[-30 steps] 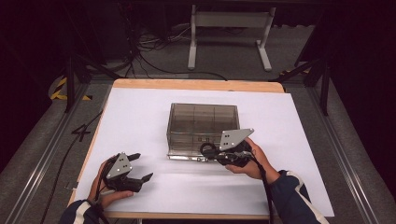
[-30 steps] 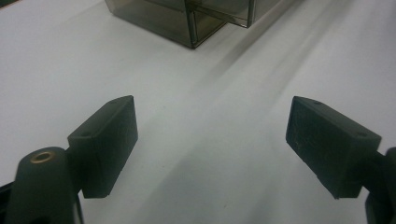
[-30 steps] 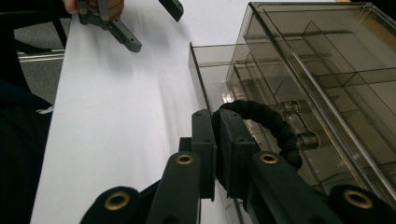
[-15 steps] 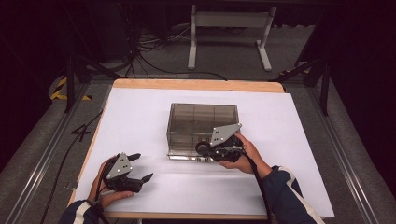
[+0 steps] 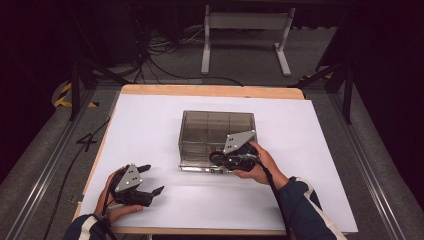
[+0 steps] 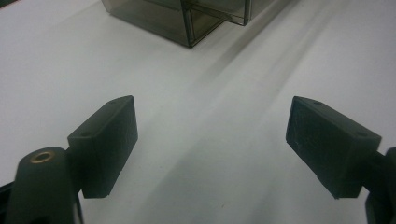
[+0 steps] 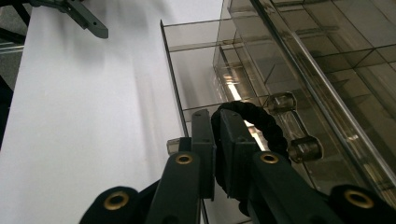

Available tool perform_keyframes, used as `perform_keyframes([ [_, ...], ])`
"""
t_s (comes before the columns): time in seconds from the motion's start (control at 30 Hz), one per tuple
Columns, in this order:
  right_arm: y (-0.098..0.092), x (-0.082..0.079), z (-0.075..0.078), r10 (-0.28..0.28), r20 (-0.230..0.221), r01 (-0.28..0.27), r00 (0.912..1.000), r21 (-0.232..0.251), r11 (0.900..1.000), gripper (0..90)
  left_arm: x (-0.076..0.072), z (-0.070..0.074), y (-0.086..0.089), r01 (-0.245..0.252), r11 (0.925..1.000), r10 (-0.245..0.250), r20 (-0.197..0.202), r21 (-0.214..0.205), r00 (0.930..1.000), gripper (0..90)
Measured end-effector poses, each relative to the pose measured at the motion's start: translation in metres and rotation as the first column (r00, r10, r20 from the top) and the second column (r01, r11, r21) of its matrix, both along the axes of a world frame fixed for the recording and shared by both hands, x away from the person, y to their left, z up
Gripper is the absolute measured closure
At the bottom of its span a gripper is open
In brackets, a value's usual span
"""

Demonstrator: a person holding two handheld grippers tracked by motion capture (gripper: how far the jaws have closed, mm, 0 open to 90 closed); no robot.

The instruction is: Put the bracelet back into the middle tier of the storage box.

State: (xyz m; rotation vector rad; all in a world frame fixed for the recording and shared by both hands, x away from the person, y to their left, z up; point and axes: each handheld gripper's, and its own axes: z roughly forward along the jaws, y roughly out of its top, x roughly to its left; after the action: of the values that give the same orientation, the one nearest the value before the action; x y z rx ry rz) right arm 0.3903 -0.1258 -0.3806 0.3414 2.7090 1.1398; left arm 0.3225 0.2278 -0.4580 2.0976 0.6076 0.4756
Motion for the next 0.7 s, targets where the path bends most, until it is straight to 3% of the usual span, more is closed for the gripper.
perform_keyframes([
  [0.7, 0.0002, 0.0053, -0.0026, -0.047, 0.004, 0.047, 0.9989, 0.014, 0.9988, 80.9, -0.0012, 0.0004, -0.0063, 0.031, 0.9995, -0.031, -0.014, -0.007, 0.9994, 23.9],
])
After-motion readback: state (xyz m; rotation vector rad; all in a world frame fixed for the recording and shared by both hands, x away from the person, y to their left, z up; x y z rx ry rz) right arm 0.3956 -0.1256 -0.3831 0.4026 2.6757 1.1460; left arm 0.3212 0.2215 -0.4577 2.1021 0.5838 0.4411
